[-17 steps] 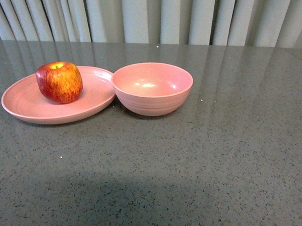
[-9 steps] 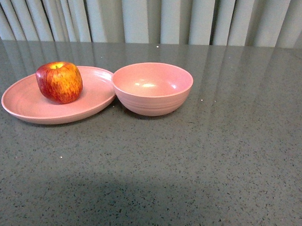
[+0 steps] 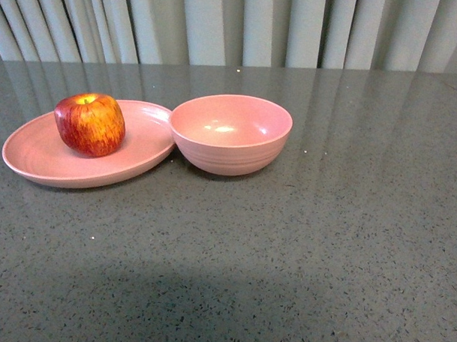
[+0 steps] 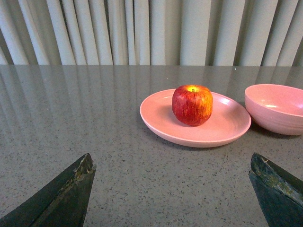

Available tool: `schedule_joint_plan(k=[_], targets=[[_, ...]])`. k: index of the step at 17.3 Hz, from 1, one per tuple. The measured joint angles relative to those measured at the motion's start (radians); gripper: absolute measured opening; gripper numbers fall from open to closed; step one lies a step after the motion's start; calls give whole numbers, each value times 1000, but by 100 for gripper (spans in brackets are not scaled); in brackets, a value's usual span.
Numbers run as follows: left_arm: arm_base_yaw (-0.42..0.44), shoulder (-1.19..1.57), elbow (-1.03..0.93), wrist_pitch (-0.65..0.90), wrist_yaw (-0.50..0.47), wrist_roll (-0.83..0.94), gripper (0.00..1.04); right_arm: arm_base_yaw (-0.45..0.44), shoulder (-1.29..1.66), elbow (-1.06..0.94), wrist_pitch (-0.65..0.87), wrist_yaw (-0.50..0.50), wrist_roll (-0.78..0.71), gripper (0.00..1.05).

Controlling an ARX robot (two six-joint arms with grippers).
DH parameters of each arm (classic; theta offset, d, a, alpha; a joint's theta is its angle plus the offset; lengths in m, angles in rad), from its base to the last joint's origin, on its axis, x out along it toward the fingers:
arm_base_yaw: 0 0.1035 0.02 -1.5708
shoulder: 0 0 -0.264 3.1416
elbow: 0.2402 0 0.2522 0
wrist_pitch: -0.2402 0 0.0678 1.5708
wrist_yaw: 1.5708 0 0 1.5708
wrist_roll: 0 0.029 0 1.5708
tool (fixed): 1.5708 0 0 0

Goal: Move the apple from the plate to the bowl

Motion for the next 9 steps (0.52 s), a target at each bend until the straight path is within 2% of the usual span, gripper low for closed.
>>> schedule_joint_plan(k=[2,4,6,9], targets=[[-99,140,96,-239,-214,-69,98,0,0,0,0,0,-1,98],[-107,156,107,-248,-269,-102,98,0,0,0,0,0,0,98],[-98,169,147,-199,-248,-107,98,0,0,0,1,0,0,98],[-26,349,193,-21,-113,-105,98,0,0,0,0,0,0,98]])
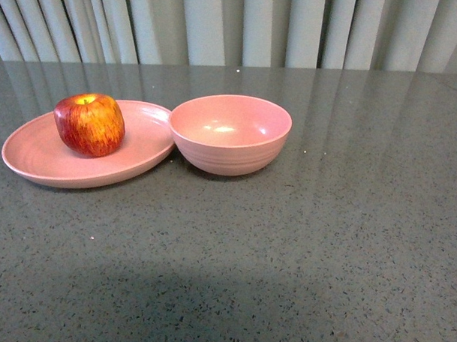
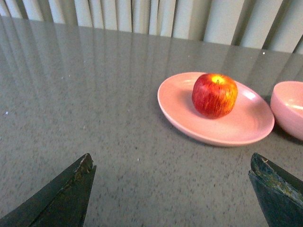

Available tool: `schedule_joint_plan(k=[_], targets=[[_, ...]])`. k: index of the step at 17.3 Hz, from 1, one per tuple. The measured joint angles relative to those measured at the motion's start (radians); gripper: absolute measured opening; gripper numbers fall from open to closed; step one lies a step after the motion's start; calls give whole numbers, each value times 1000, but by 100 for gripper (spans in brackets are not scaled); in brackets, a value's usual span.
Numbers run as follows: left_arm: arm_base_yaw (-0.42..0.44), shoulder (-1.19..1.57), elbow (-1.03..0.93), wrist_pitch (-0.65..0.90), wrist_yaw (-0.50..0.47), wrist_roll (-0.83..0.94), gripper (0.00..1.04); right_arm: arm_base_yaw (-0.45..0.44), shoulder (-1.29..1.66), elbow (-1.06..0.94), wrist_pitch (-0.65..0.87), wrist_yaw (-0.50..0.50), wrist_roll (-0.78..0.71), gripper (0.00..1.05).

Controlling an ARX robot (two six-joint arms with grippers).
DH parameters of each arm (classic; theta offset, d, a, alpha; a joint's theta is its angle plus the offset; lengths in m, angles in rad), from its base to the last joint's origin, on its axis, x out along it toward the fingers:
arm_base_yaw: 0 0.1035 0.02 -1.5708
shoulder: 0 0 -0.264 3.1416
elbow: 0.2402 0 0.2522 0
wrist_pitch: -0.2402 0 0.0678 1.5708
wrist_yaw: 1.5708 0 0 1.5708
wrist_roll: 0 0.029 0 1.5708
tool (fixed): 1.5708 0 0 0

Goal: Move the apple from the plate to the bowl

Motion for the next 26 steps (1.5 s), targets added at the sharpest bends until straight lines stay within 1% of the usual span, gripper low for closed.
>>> schedule_joint_plan(k=[3,4,6,8,11,14,16,18,26], targets=[[14,299,147,240,121,32,98,0,0,0,0,0,0,98],[12,397,205,291,150,42,98,0,0,0,0,0,0,98],[3,607,330,334,196,51,98,0,0,0,0,0,0,98],[-4,775,449,313,241,51,98,0,0,0,0,0,0,98],[-61,1004,677,261,245,58,98,0,0,0,0,0,0,98],[-89,1166,781,210,225,58,98,0,0,0,0,0,0,98],[-88,1260,814,190,192,58,98,0,0,0,0,0,0,98],[-84,1325,829,174,183,52,98,0,0,0,0,0,0,98],[-84,1408,856,114,156,33,98,0,0,0,0,0,0,98]])
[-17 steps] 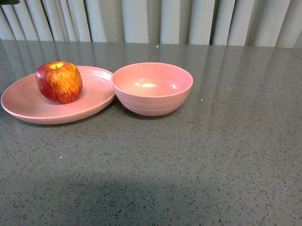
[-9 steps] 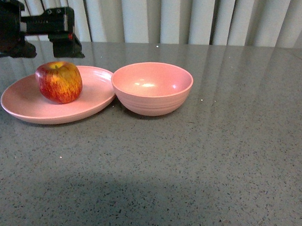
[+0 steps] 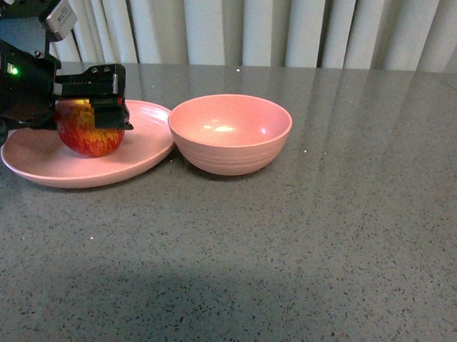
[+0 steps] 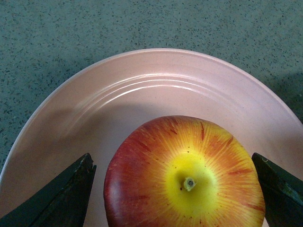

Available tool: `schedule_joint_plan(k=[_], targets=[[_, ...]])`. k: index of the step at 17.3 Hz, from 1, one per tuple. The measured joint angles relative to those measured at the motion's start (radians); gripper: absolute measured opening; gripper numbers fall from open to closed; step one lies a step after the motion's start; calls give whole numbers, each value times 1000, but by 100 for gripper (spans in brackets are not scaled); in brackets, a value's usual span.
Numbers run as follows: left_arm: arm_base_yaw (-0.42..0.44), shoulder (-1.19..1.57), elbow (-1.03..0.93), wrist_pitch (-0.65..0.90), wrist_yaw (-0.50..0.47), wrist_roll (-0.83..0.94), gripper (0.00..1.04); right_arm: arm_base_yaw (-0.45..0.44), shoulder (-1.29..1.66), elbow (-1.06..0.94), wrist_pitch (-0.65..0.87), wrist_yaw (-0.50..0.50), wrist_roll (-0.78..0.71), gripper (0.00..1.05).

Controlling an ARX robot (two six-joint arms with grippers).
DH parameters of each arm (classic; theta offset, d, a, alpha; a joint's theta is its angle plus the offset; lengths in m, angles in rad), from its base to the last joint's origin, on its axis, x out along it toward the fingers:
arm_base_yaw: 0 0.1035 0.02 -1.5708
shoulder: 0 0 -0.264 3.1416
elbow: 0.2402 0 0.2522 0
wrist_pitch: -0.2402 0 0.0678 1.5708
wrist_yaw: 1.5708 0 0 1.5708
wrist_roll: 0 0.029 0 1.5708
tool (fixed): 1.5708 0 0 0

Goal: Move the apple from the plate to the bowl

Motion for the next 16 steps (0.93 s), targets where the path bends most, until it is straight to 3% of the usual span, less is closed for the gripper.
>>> schedule_joint_plan(k=[3,5,16], targets=[[-1,0,-3,2,-5,0,98,0,0,0,0,0,0,98],[-5,0,-6,2,2,0,70,0,0,0,0,0,0,98],[-10,-114,34,-65,9,20,69,0,0,0,0,0,0,98]])
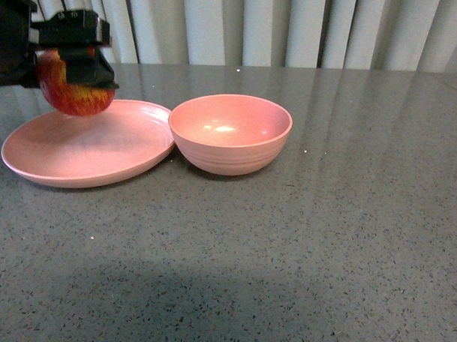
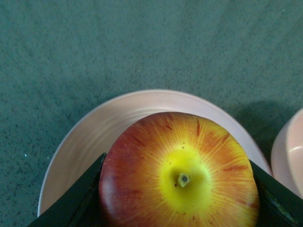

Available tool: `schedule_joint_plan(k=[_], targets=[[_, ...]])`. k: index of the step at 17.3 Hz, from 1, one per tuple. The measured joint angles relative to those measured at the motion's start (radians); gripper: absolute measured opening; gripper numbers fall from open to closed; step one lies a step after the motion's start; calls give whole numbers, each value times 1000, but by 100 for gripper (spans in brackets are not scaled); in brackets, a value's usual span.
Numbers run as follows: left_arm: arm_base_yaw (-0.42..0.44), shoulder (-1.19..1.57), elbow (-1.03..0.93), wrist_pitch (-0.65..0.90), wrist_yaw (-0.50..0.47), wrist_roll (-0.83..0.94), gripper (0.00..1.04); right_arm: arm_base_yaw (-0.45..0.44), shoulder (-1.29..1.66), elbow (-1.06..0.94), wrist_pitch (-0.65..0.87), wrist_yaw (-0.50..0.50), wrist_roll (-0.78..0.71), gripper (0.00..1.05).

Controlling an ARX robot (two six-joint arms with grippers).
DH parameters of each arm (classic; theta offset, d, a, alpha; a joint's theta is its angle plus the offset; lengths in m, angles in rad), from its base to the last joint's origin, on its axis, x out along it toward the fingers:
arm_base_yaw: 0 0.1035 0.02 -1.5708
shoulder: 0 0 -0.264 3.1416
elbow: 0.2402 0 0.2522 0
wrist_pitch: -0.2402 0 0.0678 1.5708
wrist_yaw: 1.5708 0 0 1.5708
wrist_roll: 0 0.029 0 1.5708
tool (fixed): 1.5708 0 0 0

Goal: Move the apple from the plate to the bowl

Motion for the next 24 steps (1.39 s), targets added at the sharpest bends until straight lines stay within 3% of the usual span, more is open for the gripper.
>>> schedule_joint_plan(k=[3,6,16,24], targets=[[-199,-42,101,-30,-18,15,69,0,0,0,0,0,0,98],[-275,-1,120,-21,-35,14,69,0,0,0,0,0,0,98],[-341,67,120,-6,-52,6,68,0,0,0,0,0,0,98],[-342,134,123,23,-63,-17,68,0,0,0,0,0,0,98]])
